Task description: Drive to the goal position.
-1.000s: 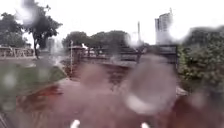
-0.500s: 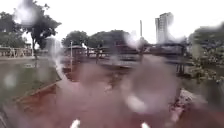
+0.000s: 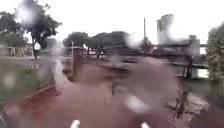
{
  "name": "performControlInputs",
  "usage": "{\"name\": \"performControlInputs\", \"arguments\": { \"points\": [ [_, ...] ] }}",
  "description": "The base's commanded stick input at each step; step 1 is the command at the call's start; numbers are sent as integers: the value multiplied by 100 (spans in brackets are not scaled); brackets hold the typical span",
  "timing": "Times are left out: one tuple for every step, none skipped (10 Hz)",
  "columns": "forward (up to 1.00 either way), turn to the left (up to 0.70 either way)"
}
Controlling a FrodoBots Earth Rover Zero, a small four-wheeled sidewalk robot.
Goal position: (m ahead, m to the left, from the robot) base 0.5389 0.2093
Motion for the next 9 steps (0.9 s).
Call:
{"name": "performControlInputs", "arguments": {
  "points": [
    [70,11],
    [70,7],
    [70,3],
    [70,0],
    [70,0],
    [70,0],
    [70,0],
    [70,0],
    [70,0]
  ]
}}
